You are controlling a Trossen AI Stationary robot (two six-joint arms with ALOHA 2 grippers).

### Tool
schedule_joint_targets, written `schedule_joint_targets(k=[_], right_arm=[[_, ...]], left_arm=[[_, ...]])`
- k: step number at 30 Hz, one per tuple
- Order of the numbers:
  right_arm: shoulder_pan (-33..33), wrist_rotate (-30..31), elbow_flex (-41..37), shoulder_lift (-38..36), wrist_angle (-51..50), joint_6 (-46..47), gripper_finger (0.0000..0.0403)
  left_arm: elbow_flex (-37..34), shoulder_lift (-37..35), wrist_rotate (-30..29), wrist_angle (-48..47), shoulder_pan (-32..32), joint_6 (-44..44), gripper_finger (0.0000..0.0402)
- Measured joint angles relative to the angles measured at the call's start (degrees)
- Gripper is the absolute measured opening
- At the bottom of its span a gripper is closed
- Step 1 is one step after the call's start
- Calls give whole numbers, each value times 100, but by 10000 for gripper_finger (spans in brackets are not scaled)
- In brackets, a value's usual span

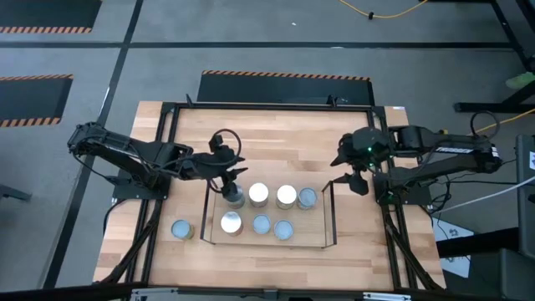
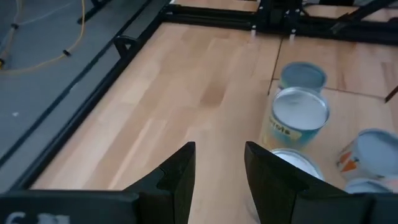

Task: Pick and place cans onto a shelf
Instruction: Put the green yellow canned spaghetti sauce on the shelf

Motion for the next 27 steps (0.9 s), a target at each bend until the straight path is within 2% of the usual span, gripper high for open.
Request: schedule_joint_targets(k=[3, 9, 14, 18, 20, 27], right_arm=[[0, -9, -86, 0, 47, 7, 288], [0, -46, -95, 0, 122, 17, 288], [0, -47, -95, 0, 229, 21, 288], [0, -48, -95, 0, 252, 11, 288], [0, -50, -95, 0, 254, 13, 288], [0, -52, -95, 0, 247, 20, 288]], left_arm=[[77, 2, 203, -70, 0, -303, 132], [621, 2, 1495, -729, -2, -1380, 131], [1276, 2, 2657, -2163, -84, -3147, 128], [1521, 0, 3398, -3169, -405, -4488, 128], [1523, 0, 3586, -3509, -639, -5098, 128], [1499, 13, 3524, -4588, -1682, -7073, 128]])
